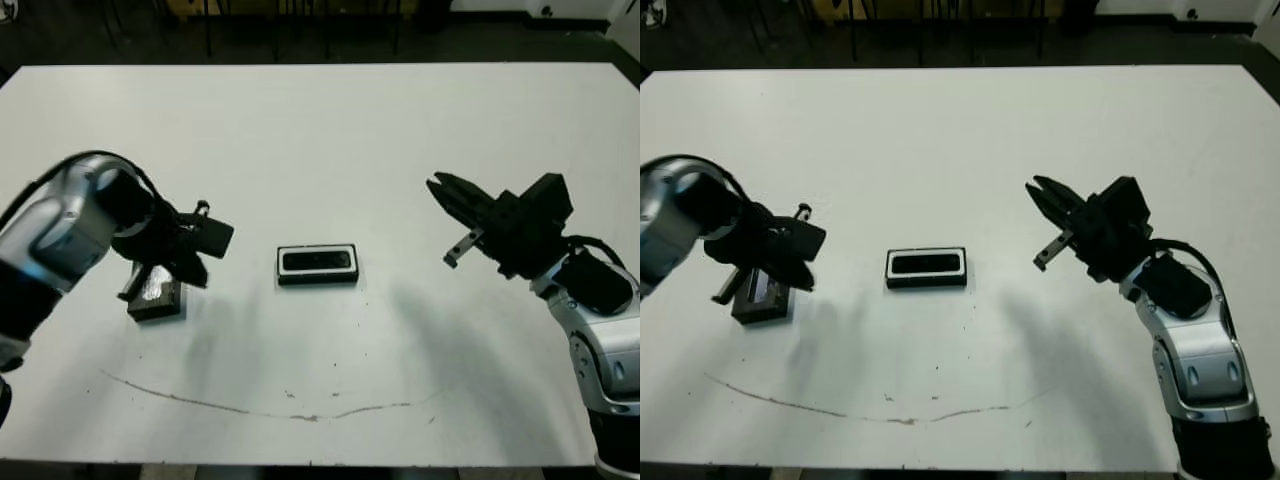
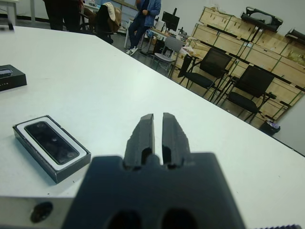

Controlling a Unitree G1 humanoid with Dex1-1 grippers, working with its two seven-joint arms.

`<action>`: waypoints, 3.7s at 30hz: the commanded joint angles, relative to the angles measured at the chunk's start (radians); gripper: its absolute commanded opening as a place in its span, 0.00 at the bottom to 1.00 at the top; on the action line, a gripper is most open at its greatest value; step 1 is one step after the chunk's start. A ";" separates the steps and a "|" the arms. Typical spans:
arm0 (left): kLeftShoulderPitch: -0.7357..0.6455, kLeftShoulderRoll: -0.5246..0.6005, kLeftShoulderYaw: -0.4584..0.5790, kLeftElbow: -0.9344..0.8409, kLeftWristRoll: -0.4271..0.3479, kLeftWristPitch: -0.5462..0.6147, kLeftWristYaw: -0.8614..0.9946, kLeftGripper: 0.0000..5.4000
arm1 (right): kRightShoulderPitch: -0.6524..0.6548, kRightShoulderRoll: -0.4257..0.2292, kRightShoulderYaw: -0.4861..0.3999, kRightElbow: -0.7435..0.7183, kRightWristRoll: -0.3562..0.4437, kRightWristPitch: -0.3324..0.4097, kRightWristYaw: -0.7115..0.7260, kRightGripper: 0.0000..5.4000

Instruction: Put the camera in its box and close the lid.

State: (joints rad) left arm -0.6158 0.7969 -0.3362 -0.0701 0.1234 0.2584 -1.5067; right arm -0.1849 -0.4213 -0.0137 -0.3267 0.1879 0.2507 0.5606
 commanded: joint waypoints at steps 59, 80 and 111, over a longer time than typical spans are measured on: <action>0.956 -0.838 0.456 -0.834 -0.335 0.355 1.671 1.00 | 0.035 0.020 0.045 0.051 0.039 -0.008 0.006 0.00; 0.846 -0.661 0.679 -0.686 -0.655 0.719 1.575 1.00 | 0.037 0.022 0.050 0.055 0.033 -0.011 0.002 0.00; 0.847 -0.693 0.572 -0.642 -0.555 0.653 1.585 1.00 | 0.049 0.023 0.053 0.050 0.040 0.001 0.003 0.00</action>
State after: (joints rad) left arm 0.2321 0.0903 0.2402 -0.7310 -0.4443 0.8886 0.0761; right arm -0.1500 -0.3948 0.0374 -0.2737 0.2243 0.2329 0.5625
